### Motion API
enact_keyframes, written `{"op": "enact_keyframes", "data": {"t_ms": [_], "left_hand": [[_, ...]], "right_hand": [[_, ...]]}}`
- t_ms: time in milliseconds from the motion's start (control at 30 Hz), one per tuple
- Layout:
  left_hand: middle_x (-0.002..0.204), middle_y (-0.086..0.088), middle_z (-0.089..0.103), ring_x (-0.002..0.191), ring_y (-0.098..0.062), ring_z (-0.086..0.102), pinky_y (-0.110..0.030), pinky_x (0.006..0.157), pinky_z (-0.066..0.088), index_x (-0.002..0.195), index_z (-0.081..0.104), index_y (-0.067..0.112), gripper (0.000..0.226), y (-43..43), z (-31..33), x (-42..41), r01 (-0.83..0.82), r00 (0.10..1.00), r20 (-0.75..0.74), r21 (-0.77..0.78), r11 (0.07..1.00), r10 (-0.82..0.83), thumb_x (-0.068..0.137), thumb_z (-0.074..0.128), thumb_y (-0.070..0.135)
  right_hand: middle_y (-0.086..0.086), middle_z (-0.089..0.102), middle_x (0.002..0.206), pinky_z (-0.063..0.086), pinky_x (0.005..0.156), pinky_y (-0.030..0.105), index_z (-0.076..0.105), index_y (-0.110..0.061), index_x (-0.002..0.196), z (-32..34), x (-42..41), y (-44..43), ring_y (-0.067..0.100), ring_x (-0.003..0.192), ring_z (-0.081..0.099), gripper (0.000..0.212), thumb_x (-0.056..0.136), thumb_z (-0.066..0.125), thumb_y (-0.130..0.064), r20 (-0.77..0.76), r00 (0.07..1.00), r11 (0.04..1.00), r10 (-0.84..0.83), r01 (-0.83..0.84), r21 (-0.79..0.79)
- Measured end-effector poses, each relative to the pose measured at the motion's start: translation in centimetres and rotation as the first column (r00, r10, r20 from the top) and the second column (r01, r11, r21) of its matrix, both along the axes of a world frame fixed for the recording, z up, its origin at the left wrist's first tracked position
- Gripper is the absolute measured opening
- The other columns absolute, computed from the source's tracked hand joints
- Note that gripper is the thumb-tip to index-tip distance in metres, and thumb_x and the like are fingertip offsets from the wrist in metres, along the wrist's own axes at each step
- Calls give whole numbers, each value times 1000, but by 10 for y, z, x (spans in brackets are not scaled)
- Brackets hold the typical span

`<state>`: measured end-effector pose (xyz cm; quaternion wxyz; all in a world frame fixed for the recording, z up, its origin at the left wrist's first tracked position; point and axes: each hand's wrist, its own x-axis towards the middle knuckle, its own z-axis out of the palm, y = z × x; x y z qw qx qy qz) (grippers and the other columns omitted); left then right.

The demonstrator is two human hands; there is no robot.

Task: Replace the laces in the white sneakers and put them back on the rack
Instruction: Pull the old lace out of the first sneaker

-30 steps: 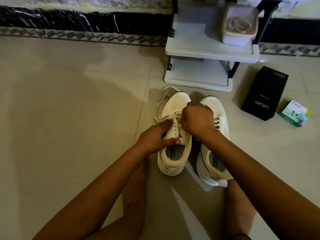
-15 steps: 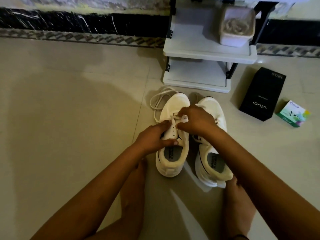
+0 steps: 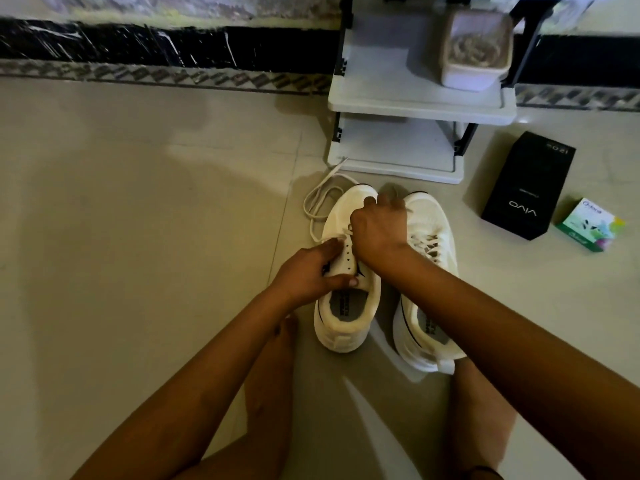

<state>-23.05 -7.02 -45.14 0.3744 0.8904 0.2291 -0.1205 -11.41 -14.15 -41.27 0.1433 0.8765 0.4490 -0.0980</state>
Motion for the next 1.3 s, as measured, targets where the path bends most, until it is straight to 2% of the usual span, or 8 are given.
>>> {"op": "enact_keyframes", "data": {"t_ms": [100, 233, 433, 667, 833, 1000, 1167, 1300], "left_hand": [[134, -4, 54, 117, -22, 55, -35, 94, 47, 142, 38, 22, 74, 1, 2, 0, 20, 1000, 3, 9, 1000, -20, 79, 69, 46], [137, -3, 53, 119, -21, 54, -30, 93, 44, 143, 36, 21, 75, 0, 4, -1, 4, 1000, 11, 20, 1000, -4, 80, 69, 43], [143, -3, 46, 124, -21, 50, -27, 95, 40, 148, 27, 24, 81, 0, 4, 0, 3, 1000, -29, 40, 999, -1, 81, 67, 47], [143, -1, 46, 123, -19, 50, -24, 92, 39, 147, 28, 24, 79, -3, 3, -1, -2, 1000, -16, 40, 999, 2, 82, 66, 47], [140, -3, 50, 122, -20, 52, -26, 91, 40, 145, 32, 22, 77, 0, 1, 1, -5, 1000, -23, 25, 1000, 5, 80, 68, 45], [135, -4, 54, 117, -20, 54, -30, 94, 45, 144, 34, 24, 77, 0, 1, 0, -4, 1000, -4, 9, 1000, 4, 79, 69, 46], [137, -4, 52, 117, -21, 54, -33, 95, 46, 145, 33, 22, 79, 0, 1, 0, 5, 1000, -7, 18, 1000, -5, 79, 68, 48], [138, -4, 51, 120, -20, 53, -30, 94, 43, 145, 33, 22, 79, -2, 3, 0, -11, 1000, -9, 9, 1000, 11, 79, 69, 46]], "right_hand": [[10, 54, 124, 33, 101, 39, 58, -11, 119, -3, 11, 5, 28, 122, 43, 39, 89, 56, -35, -295, 938, 971, -182, 218, 94], [5, 57, 109, 43, 81, 29, 59, -10, 112, -12, 14, 6, 24, 107, 54, 33, 86, 63, -31, -788, 516, 794, -337, 606, 57], [12, 52, 124, 36, 92, 37, 63, -15, 115, -13, 15, -10, 30, 119, 44, 35, 89, 55, -37, -116, 988, 974, -100, 122, 192], [9, 67, 96, 43, 79, 31, 69, -10, 97, -6, 16, -10, 25, 95, 59, 24, 90, 57, -30, -275, 960, 928, -58, 153, 340], [8, 67, 94, 45, 80, 32, 69, -9, 91, -7, 14, -8, 23, 91, 60, 23, 89, 61, -30, -786, 604, 796, -135, 538, 277], [3, 61, 109, 43, 80, 31, 66, -20, 110, -13, 15, -19, 22, 102, 57, 30, 84, 64, -35, -408, 902, 939, -138, 250, 235], [2, 64, 107, 43, 76, 30, 66, -23, 109, -10, 18, -20, 19, 98, 58, 30, 84, 63, -40, -476, 861, 934, -179, 301, 193], [4, 62, 109, 38, 78, 30, 63, -19, 112, 1, 14, -13, 22, 104, 56, 32, 87, 60, -39, -241, 967, 989, -81, 108, 101]]}}
